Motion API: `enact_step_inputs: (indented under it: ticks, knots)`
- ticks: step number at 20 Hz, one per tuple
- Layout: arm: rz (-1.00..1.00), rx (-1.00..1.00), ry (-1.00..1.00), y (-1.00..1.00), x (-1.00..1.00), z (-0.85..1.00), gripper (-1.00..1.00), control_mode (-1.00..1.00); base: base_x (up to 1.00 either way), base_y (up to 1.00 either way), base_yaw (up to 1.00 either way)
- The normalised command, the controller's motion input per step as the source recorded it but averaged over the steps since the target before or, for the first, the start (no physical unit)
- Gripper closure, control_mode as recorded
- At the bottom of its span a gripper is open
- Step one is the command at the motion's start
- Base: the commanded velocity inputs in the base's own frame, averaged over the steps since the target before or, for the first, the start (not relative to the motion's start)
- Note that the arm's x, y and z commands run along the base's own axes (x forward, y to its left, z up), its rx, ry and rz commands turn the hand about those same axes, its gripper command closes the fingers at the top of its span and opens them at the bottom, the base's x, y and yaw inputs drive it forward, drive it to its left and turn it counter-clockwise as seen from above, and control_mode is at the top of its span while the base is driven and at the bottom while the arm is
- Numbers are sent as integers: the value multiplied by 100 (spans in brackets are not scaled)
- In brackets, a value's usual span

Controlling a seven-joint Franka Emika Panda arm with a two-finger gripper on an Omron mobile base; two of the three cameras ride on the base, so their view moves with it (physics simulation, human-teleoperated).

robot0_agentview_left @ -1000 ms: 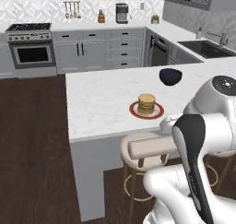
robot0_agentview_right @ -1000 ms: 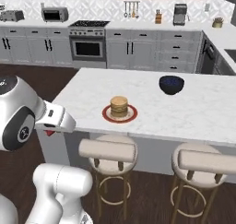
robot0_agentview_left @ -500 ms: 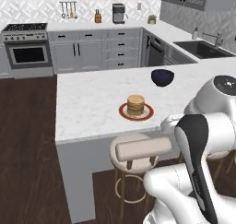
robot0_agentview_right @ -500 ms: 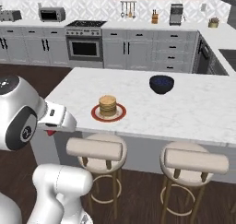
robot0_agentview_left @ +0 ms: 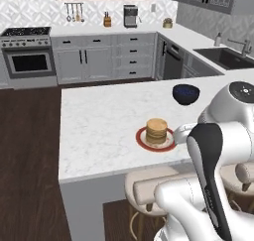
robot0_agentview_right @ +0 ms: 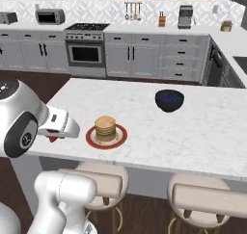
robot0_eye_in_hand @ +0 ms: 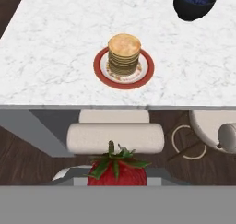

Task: Take the strawberry from the fridge and place it on top of the pancake, located on the dining counter.

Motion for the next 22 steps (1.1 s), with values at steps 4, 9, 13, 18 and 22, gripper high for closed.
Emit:
enact_step_inputs:
  ticks: [4,9,13,18,22]
  knots:
    - [0,0,0,0,0,0,100,100,46,-25,1]
    - [0,0,0,0,0,0,100,100,31,-2,2]
    - [0,0,0,0,0,0,100,100,12,0,0]
    - [0,0,0,0,0,0,100,100,37,0,0]
    - [0,0,0,0,75,0,100,-100,25,0,1]
